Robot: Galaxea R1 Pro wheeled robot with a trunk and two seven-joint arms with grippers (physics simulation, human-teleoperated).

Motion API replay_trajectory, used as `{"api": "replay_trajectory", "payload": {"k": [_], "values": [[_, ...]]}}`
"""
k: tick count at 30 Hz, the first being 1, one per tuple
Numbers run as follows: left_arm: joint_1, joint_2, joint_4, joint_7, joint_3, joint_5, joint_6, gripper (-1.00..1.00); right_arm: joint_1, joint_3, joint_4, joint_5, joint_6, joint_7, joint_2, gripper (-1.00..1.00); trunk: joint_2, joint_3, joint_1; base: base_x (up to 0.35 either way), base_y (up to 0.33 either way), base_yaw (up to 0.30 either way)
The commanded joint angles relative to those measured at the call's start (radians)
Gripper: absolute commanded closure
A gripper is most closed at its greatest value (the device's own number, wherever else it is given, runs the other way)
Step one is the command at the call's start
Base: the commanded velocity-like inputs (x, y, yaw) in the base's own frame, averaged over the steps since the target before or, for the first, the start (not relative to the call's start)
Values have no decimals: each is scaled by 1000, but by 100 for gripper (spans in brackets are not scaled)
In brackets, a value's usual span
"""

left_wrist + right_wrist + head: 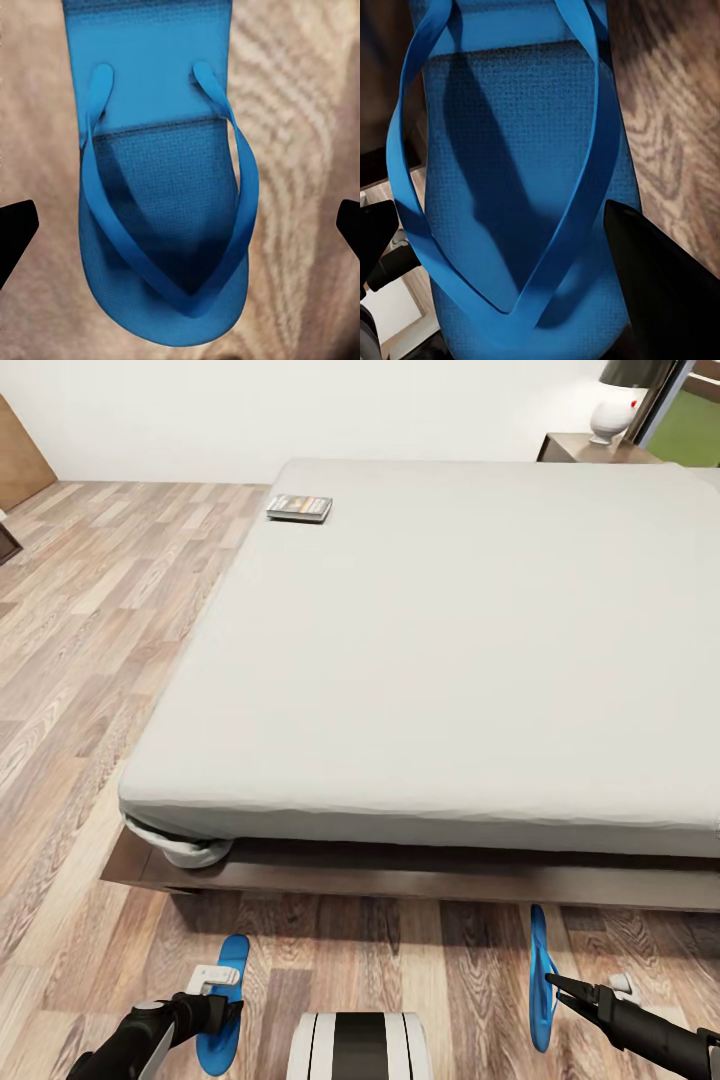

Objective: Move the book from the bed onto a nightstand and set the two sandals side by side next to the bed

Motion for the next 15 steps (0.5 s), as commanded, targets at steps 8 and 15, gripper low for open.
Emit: {"api": "replay_trajectory", "payload": {"k": [8, 15], "values": [[0, 4, -3, -78, 13, -9, 7, -100, -1, 5, 0, -15, 12, 2, -1, 100, 0, -1, 0, 0, 0, 0], [0, 100, -8, -516, 132, -10, 11, -100, -1, 5, 0, -15, 12, 1, -1, 100, 0, -1, 0, 0, 0, 0]]}}
